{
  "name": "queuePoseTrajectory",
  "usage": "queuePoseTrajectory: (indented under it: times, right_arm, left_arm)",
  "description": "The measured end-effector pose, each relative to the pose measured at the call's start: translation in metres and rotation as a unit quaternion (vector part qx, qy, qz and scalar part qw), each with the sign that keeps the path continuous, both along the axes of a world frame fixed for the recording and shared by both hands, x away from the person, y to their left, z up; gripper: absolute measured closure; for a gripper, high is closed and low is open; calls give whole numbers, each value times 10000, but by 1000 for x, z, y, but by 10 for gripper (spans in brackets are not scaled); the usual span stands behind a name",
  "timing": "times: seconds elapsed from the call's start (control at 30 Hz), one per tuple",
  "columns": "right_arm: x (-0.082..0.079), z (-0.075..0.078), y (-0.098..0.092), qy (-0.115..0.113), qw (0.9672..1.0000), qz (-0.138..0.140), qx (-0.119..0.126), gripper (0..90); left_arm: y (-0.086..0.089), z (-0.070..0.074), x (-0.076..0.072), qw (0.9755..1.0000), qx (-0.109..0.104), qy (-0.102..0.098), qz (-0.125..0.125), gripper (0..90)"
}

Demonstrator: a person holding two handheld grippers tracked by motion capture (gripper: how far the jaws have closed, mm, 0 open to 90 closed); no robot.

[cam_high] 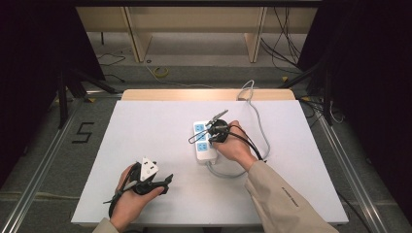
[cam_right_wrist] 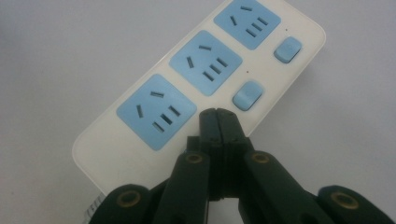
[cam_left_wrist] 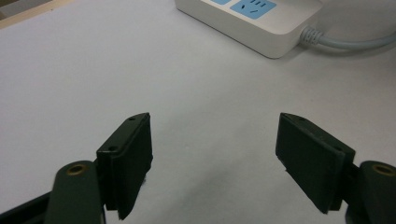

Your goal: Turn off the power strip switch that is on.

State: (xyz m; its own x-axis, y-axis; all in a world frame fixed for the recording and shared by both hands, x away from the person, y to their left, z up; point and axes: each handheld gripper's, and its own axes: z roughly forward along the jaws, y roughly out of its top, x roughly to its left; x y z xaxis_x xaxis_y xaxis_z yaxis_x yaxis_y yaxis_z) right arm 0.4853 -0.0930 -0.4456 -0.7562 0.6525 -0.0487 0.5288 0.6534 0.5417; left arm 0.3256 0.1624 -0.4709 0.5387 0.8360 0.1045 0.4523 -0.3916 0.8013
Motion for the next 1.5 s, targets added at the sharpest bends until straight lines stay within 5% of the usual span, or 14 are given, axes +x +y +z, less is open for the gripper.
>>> queuePoseTrajectory:
  times: [0.87, 1.5]
  right_arm:
    - [-4, 3, 8, 30, 9995, 98, -304, 900]
    - [-4, 3, 8, 57, 9995, 87, -297, 900]
  left_arm:
    - [0, 0, 0, 10000, -14, 2, 12, 270]
    - [0, 0, 0, 10000, 21, 10, -19, 270]
